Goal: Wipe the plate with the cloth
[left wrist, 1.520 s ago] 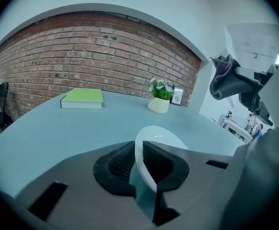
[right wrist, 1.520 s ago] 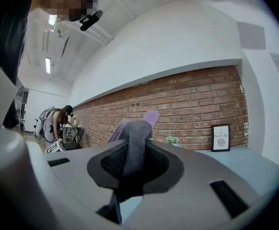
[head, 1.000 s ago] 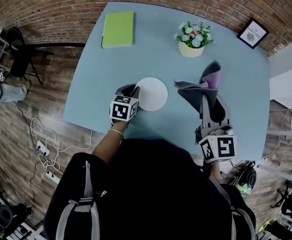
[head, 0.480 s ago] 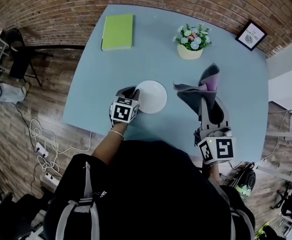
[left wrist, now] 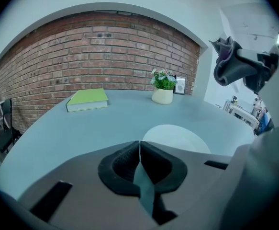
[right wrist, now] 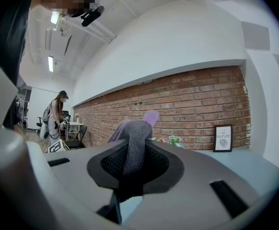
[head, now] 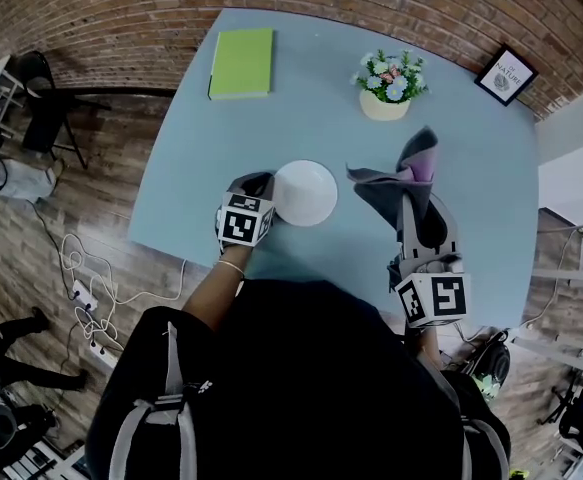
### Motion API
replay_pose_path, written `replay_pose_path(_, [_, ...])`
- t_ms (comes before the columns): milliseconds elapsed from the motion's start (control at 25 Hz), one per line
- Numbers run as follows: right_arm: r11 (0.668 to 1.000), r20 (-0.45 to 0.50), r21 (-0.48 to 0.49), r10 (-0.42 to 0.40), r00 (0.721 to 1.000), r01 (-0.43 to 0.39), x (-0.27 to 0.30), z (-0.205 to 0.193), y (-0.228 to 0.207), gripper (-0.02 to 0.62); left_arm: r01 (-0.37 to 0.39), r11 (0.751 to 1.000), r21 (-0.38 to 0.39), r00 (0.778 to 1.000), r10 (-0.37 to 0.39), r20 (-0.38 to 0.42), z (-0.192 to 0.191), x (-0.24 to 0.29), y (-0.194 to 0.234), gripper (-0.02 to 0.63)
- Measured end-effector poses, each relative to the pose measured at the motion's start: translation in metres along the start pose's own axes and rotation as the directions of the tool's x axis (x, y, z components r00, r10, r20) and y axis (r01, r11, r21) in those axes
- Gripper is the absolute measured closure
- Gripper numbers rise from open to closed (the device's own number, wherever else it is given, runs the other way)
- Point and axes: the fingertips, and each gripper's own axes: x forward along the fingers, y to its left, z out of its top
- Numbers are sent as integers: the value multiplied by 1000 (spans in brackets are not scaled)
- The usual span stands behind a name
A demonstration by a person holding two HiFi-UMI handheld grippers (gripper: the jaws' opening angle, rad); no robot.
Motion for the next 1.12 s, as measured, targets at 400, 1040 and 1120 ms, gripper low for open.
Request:
replay_pose_path(400, [1000, 0, -5, 17, 1000, -17, 1, -2, 6, 534, 50, 997, 56, 986, -58, 158, 39, -29, -16, 598])
replay_pose_path(1040, [999, -8, 17, 31, 999, -31, 3, -6, 7, 534, 121, 966, 230, 905, -202, 374, 123, -109, -65, 598])
replay_pose_path(1120, [999, -7, 23, 32, 999, -32, 2, -7, 7, 534, 123, 959, 254, 899, -216, 382, 127, -117, -70, 598])
